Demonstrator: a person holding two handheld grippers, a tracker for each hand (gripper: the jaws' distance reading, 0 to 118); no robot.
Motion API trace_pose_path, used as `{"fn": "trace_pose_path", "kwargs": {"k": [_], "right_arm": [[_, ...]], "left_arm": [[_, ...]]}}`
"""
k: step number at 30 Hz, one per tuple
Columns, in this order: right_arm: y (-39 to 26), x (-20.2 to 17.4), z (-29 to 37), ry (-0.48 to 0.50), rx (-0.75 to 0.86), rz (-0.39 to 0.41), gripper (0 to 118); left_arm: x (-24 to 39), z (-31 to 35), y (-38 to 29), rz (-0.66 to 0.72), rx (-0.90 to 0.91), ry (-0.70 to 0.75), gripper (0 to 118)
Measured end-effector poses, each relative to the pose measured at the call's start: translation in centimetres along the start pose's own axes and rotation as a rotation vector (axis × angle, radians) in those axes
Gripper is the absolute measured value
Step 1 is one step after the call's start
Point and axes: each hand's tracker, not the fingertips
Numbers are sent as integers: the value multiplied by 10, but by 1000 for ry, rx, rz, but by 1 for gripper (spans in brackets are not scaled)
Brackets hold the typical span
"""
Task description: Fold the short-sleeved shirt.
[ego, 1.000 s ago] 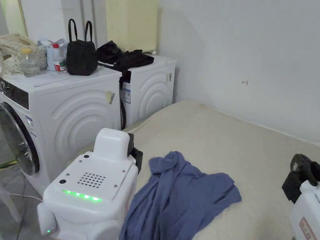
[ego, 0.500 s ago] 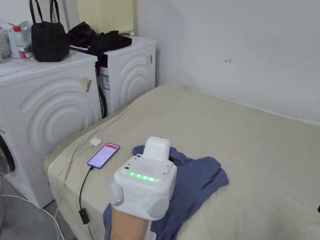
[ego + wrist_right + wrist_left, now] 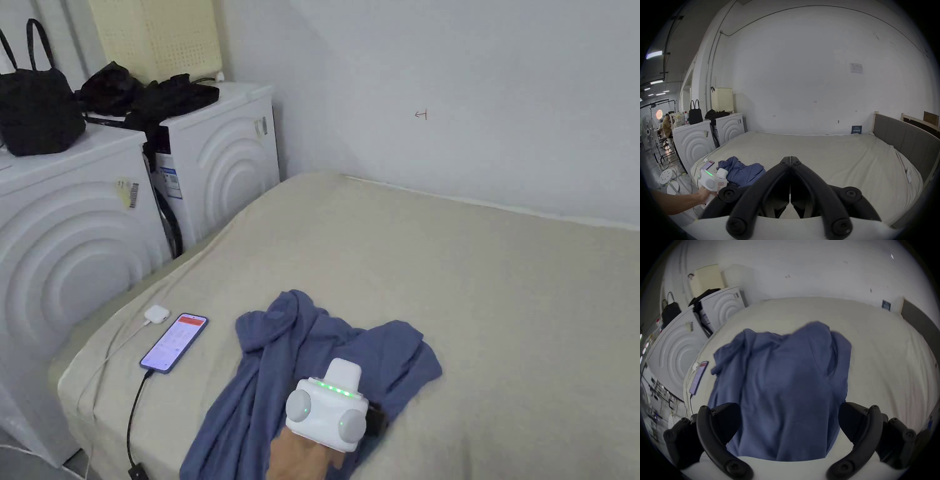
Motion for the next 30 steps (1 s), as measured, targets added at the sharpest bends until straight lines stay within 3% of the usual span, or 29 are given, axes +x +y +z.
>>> {"fn": "trace_pose_path", "kwargs": {"k": [3,6,8,9,11,15,23,27,30], "right_arm": [[-2,2,-3,-4,-12,12,0],[-5,2,-5,0,-18,15,0],[-7,0,-5,-6,-18,-4,0],[-9,1,-6,11,-20,-16,0],[-12,0,-9,35,-24,-23,0],[-12,-1,-11,43,-26,-25,0],[-4,11,-4,37,5,-48,0],[3,17,5,25,24,-65,0],[8,22,13,11,43,-72,0]], "left_arm": [[9,-15,-6,-18,-71,-6,118],[3,-46,-16,-6,-112,-9,110],[-7,-35,-14,118,-125,-104,90],[-9,-19,-14,132,-112,-143,77],[-13,-9,-11,95,-84,-90,3],[-35,-12,-1,137,-91,-103,3],[-31,67,57,213,184,-188,3],[-32,98,100,115,329,-163,3],[-37,143,117,201,442,-265,3]]}}
